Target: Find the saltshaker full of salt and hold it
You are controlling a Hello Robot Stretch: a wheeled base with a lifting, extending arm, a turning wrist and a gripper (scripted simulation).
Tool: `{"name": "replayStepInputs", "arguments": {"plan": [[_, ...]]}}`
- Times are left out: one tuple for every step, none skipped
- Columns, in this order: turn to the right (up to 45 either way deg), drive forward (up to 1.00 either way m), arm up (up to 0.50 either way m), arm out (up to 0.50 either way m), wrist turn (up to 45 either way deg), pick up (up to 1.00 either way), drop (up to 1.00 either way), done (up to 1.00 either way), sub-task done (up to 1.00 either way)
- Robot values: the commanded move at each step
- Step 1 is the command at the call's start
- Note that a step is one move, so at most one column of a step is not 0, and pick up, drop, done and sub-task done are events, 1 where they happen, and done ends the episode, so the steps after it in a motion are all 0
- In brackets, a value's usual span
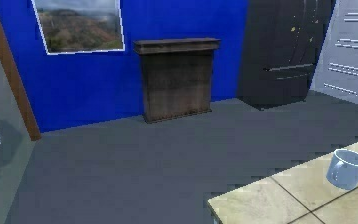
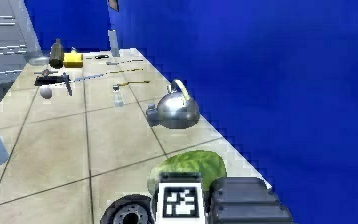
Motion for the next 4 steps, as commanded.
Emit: {"name": "replayStepInputs", "arguments": {"plan": [[0.0,0.00,0.00,0.44,0.0,0.00,0.00,0.00,0.00],[0.0,0.00,0.00,0.00,45.0,0.00,0.00,0.00,0.00],[0.0,0.00,0.00,0.00,45.0,0.00,0.00,0.00,0.00],[0.0,0.00,0.00,0.00,45.0,0.00,0.00,0.00,0.00]]}}
